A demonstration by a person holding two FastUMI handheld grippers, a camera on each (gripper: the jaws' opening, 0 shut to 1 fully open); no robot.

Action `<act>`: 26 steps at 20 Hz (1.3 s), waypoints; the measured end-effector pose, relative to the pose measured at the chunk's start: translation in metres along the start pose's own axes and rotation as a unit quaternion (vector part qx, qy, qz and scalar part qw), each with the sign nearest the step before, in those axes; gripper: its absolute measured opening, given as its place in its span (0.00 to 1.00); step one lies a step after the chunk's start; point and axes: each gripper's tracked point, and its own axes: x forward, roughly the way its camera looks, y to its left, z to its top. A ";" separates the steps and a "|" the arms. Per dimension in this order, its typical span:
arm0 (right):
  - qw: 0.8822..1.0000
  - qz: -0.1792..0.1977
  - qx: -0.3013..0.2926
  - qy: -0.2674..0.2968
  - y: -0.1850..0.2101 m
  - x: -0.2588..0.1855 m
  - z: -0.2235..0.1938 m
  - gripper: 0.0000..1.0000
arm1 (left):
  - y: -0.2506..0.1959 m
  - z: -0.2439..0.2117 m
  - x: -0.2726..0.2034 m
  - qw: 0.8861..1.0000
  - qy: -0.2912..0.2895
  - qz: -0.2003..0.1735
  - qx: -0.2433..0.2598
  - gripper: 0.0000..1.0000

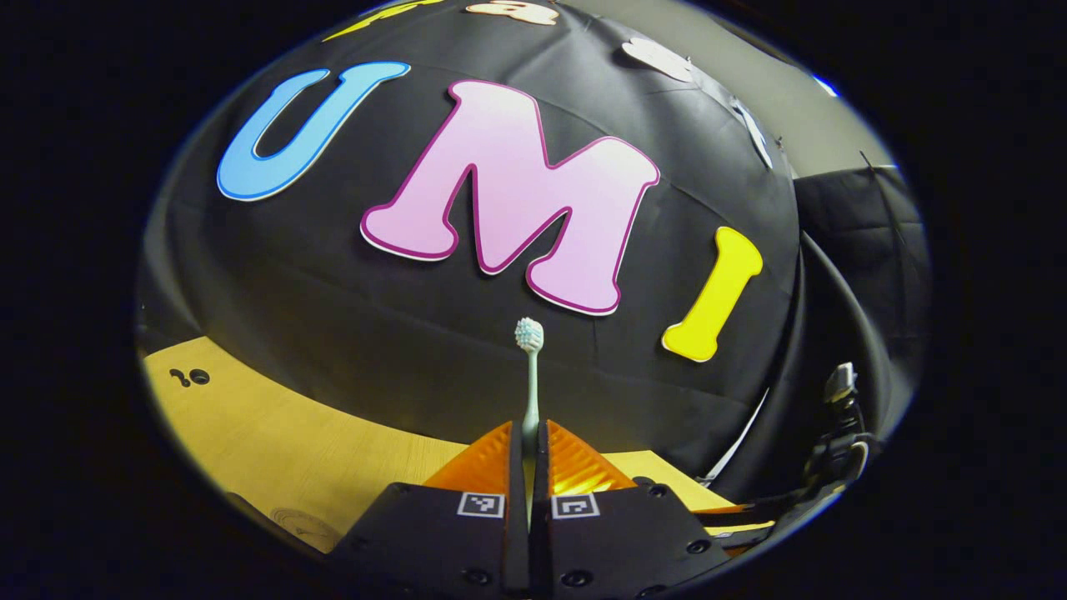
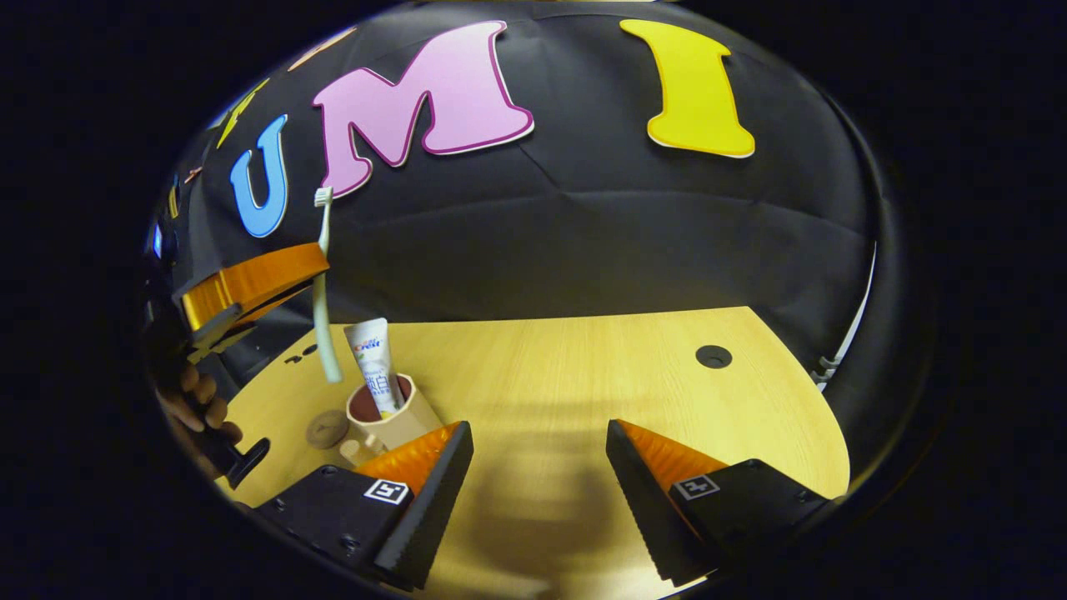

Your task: Put the toothbrush and toothpaste on the desktop into the cup, then pick up the cup and place it on the coaster on the desktop.

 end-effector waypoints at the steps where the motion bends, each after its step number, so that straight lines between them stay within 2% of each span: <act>1: 1.000 -0.003 -0.005 0.001 -0.003 -0.001 -0.003 0.98 | 0.000 -0.007 0.005 1.000 -0.002 -0.002 0.005 0.06; 6: 1.000 -0.013 0.010 0.012 -0.008 -0.004 -0.014 0.98 | 0.004 -0.052 0.017 0.999 0.020 0.000 0.039 0.08; 10: 1.000 -0.007 0.000 0.026 -0.002 -0.003 -0.024 0.98 | 0.004 -0.063 0.015 0.998 0.024 0.005 0.064 0.11; 14: 1.000 -0.011 -0.023 0.018 0.002 -0.008 -0.022 0.98 | -0.001 -0.071 0.008 0.998 0.035 -0.009 0.045 0.16; 15: 1.000 -0.010 -0.020 0.020 0.003 -0.008 -0.022 0.98 | -0.002 -0.070 0.005 0.999 0.035 -0.009 0.041 0.27; 16: 1.000 -0.009 -0.016 0.022 0.004 -0.008 -0.022 0.98 | -0.002 -0.068 0.001 0.999 0.034 -0.008 0.041 0.25; 18: 1.000 -0.008 -0.010 0.023 0.008 -0.012 -0.022 0.98 | -0.001 -0.064 -0.006 0.998 0.032 -0.001 0.046 0.51; 19: 1.000 -0.008 -0.009 0.020 0.009 -0.013 -0.020 0.98 | 0.000 -0.060 -0.012 0.998 0.032 0.005 0.051 0.77; 20: 1.000 -0.007 -0.008 0.018 0.011 -0.013 -0.017 0.98 | 0.001 -0.057 -0.019 0.998 0.034 0.012 0.054 0.74; 21: 1.000 -0.006 -0.004 0.018 0.013 -0.014 -0.016 0.98 | 0.003 -0.053 -0.028 0.998 0.037 0.020 0.055 0.87; 23: 1.000 -0.002 0.008 0.023 0.020 -0.015 -0.013 0.98 | 0.010 -0.047 -0.050 0.997 0.043 0.037 0.058 0.96; 26: 1.000 0.000 0.013 0.016 0.030 -0.018 0.004 0.98 | 0.025 -0.045 -0.084 0.993 0.063 0.063 0.072 0.97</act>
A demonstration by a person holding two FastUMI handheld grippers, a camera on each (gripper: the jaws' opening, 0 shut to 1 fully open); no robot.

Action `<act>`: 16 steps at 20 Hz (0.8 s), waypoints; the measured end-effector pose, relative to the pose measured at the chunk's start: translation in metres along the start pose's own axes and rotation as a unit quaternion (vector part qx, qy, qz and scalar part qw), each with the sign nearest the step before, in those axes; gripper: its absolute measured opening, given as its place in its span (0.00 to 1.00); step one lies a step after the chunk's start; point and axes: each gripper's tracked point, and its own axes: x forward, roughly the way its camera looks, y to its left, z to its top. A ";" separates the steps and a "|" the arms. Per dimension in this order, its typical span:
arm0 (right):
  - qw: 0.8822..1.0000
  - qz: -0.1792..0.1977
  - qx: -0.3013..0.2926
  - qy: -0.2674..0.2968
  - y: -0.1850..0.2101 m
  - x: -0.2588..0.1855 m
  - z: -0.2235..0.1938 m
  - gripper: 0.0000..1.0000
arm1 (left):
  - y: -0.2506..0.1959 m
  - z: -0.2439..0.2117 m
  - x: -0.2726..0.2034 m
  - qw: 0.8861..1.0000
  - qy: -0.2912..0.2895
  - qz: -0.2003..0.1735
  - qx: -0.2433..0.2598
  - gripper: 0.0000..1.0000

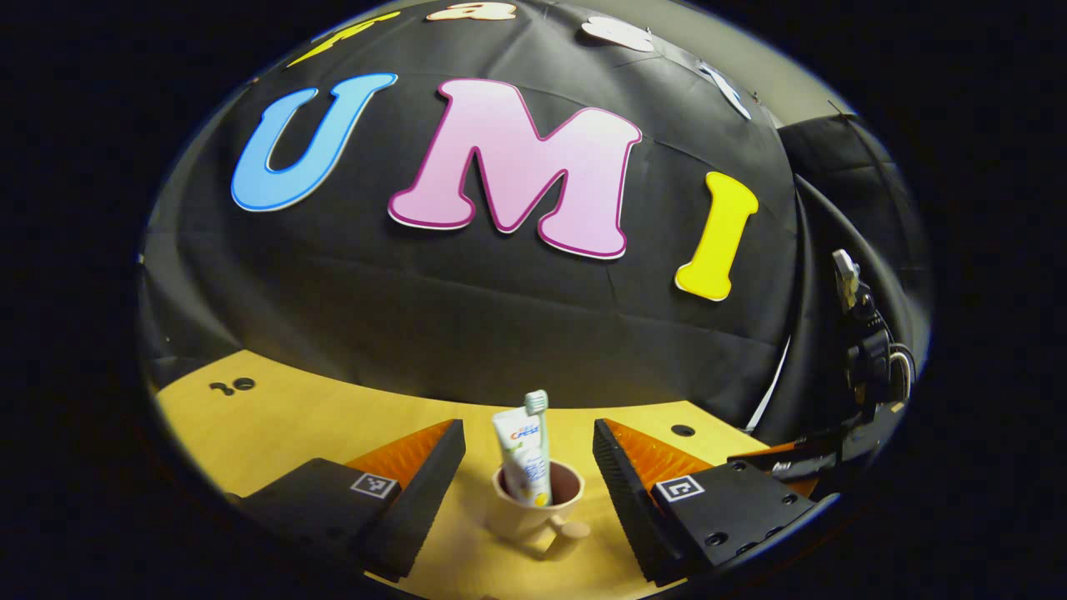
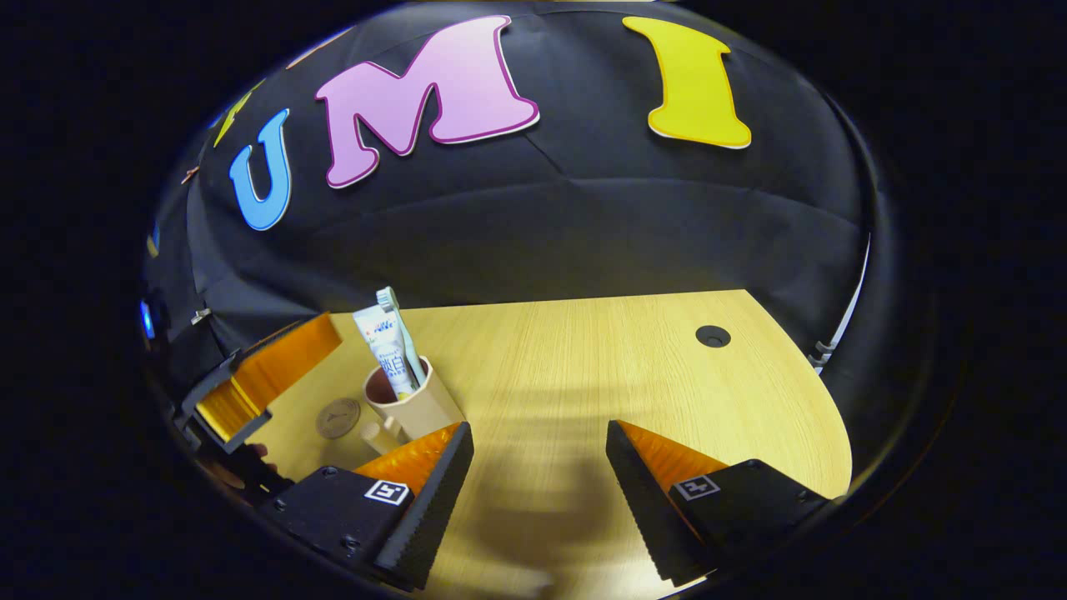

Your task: Put the toothbrush and toothpaste on the desktop into the cup, then pick up the cup and place it on the coaster on the desktop.

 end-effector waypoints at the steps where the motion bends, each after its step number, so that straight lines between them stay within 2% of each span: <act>1: 1.000 0.001 -0.002 -0.004 0.003 -0.001 0.007 0.98 | 0.005 -0.002 -0.011 1.000 0.009 0.006 0.000 0.97; 8: 0.999 0.021 -0.005 0.027 0.046 0.006 0.036 0.98 | 0.041 -0.003 -0.086 0.998 0.048 0.041 -0.014 0.97; 13: 0.995 0.047 0.015 0.090 0.087 0.022 0.038 0.98 | 0.074 -0.011 -0.135 0.995 0.079 0.057 -0.011 0.97; 16: 0.989 0.054 0.016 0.140 0.108 0.029 0.021 0.98 | 0.103 -0.015 -0.154 0.993 0.087 0.083 -0.018 0.97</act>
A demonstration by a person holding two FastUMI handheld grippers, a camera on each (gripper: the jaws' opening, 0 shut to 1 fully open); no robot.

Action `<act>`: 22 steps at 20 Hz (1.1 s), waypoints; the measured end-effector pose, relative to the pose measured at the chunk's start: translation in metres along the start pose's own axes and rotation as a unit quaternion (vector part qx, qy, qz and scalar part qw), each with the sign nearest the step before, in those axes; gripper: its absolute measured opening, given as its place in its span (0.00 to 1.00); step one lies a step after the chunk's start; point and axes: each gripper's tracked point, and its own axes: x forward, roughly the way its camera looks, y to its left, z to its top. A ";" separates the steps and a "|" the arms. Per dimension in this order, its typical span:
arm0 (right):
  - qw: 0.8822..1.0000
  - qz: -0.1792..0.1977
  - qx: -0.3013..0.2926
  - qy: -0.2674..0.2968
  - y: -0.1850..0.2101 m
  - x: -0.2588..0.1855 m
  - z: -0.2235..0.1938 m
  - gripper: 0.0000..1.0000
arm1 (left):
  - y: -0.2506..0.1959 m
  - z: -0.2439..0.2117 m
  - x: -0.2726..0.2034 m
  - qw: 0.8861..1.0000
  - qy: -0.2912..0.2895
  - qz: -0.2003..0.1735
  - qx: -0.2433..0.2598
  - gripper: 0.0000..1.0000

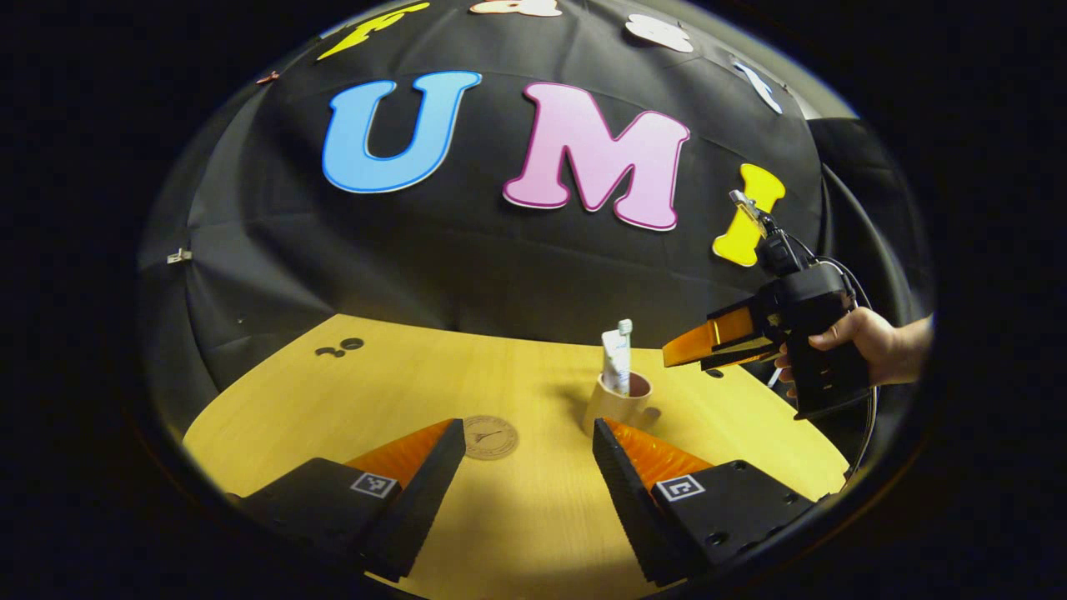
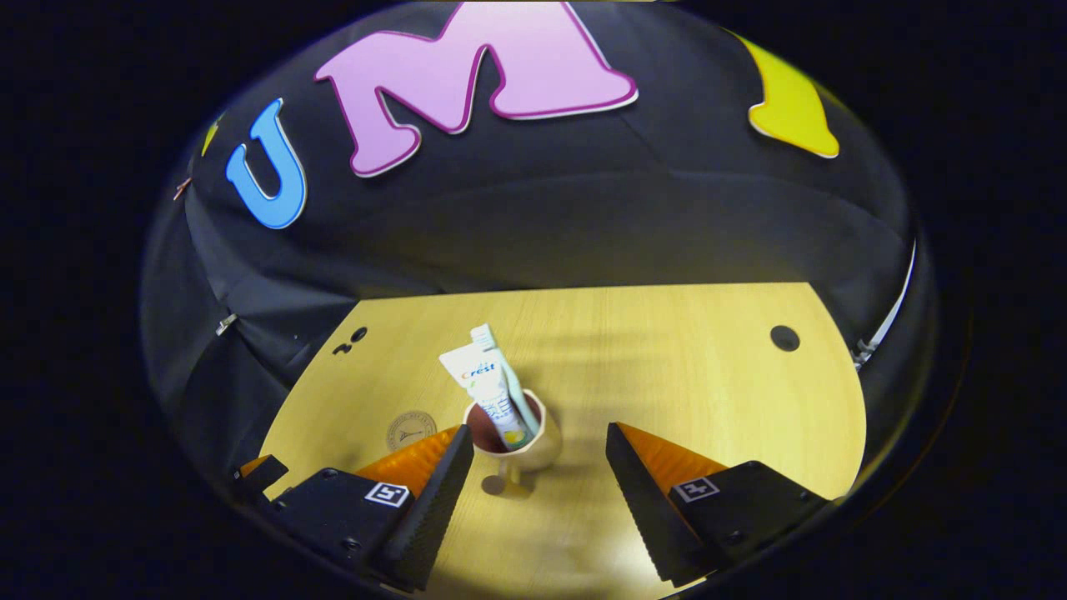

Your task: Put the toothbrush and toothpaste on the desktop into the cup, then pick up the cup and place it on the coaster on the desktop.

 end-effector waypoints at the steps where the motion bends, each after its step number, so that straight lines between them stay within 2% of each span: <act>1: 1.000 0.000 0.000 0.015 0.005 0.004 -0.005 0.98 | 0.010 -0.001 -0.005 1.000 0.002 0.008 -0.006 0.97; 7: 0.995 -0.027 0.004 0.092 0.012 0.039 -0.039 0.98 | 0.068 -0.012 -0.024 0.999 0.027 0.047 -0.003 0.97; 11: 0.987 -0.037 0.018 0.154 0.013 0.056 -0.065 0.98 | 0.101 -0.022 -0.041 0.996 0.045 0.076 -0.015 0.97; 14: 0.983 -0.045 0.019 0.179 0.011 0.066 -0.076 0.97 | 0.119 -0.032 -0.052 0.993 0.059 0.096 -0.041 0.97; 15: 0.981 -0.045 0.024 0.186 0.013 0.069 -0.079 0.90 | 0.124 -0.035 -0.055 0.992 0.063 0.101 -0.050 0.97; 16: 0.980 -0.043 0.027 0.194 0.015 0.075 -0.083 0.97 | 0.128 -0.038 -0.059 0.990 0.067 0.106 -0.057 0.97; 20: 0.975 -0.034 0.035 0.215 0.026 0.087 -0.095 0.96 | 0.138 -0.047 -0.069 0.987 0.082 0.121 -0.070 0.97; 22: 0.974 -0.037 0.031 0.221 0.027 0.089 -0.098 0.92 | 0.137 -0.049 -0.071 0.986 0.088 0.123 -0.073 0.97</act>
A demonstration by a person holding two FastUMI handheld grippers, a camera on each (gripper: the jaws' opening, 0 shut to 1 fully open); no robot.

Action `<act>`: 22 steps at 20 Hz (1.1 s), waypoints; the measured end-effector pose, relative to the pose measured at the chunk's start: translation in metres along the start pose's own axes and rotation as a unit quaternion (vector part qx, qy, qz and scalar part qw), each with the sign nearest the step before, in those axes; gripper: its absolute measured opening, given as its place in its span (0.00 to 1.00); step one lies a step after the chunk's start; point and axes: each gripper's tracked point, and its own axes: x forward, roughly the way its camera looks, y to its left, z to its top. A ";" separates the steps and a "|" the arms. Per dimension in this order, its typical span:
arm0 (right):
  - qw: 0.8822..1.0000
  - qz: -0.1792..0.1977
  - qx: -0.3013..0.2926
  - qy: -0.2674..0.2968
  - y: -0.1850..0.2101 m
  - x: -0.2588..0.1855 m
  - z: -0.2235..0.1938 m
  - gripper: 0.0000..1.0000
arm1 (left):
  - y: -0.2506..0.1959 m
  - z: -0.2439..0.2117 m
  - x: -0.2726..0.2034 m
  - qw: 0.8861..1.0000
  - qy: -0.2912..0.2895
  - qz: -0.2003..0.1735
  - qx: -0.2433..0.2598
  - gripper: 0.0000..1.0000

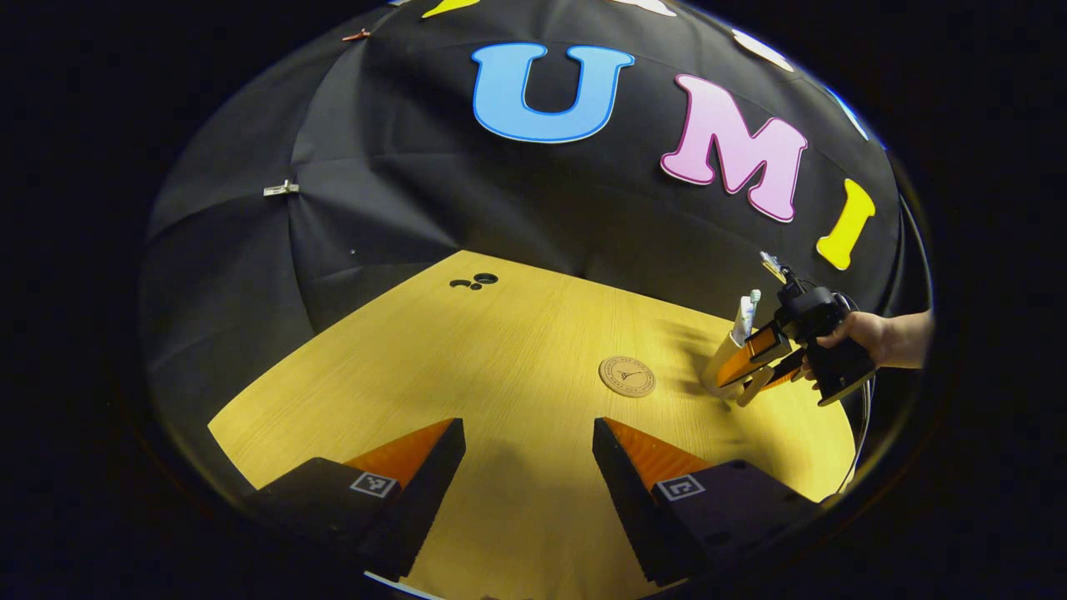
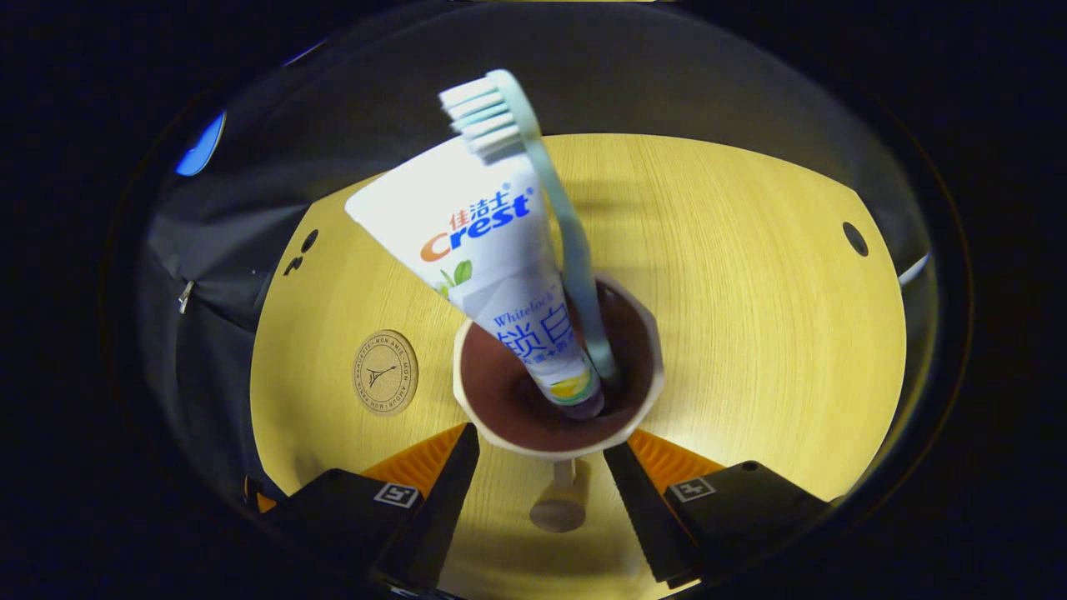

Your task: Put the toothbrush and toothpaste on the desktop into the cup, then pick up the cup and place it on the coaster on the desktop.

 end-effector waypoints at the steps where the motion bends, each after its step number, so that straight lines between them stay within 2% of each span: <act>1: 1.000 -0.004 -0.005 0.001 0.000 0.001 -0.001 0.92 | 0.000 -0.001 -0.001 1.000 0.002 0.001 0.000 0.97; 4: 1.000 -0.014 -0.019 0.003 0.000 0.004 -0.004 0.88 | -0.002 -0.004 -0.005 1.000 0.007 0.000 -0.001 0.97; 5: 1.000 -0.020 -0.020 0.006 -0.002 0.008 -0.009 0.82 | -0.005 -0.005 -0.004 1.000 0.010 -0.002 -0.002 0.97; 7: 1.000 -0.012 -0.016 0.008 0.003 0.006 -0.009 0.42 | -0.007 -0.006 -0.006 1.000 0.014 -0.005 -0.002 0.97; 8: 1.000 -0.011 -0.016 0.007 0.005 0.008 -0.008 0.34 | -0.008 -0.007 -0.007 1.000 0.015 -0.007 -0.002 0.97; 9: 1.000 -0.014 -0.020 0.006 0.004 0.009 -0.010 0.45 | -0.009 -0.007 -0.006 1.000 0.016 -0.008 -0.003 0.97; 10: 1.000 -0.015 -0.022 0.004 0.004 0.007 -0.009 0.45 | -0.010 -0.008 -0.006 1.000 0.018 -0.009 -0.003 0.97; 12: 0.999 -0.019 -0.030 0.002 0.004 0.008 -0.009 0.34 | -0.012 -0.011 -0.006 1.000 0.021 -0.010 -0.004 0.97; 13: 0.999 -0.025 -0.038 -0.001 0.004 0.009 -0.009 0.37 | -0.013 -0.011 -0.006 1.000 0.023 -0.011 -0.007 0.97; 16: 0.996 -0.031 -0.087 -0.013 0.002 0.007 -0.009 0.24 | -0.015 -0.016 -0.008 0.999 0.029 -0.014 -0.010 0.97; 17: 0.994 -0.031 -0.101 -0.010 0.002 0.007 -0.012 0.29 | -0.015 -0.018 -0.007 0.999 0.033 -0.014 -0.009 0.97; 22: 0.991 -0.032 -0.130 -0.025 0.007 0.004 -0.010 0.29 | -0.018 -0.028 -0.009 0.999 0.046 -0.017 -0.008 0.97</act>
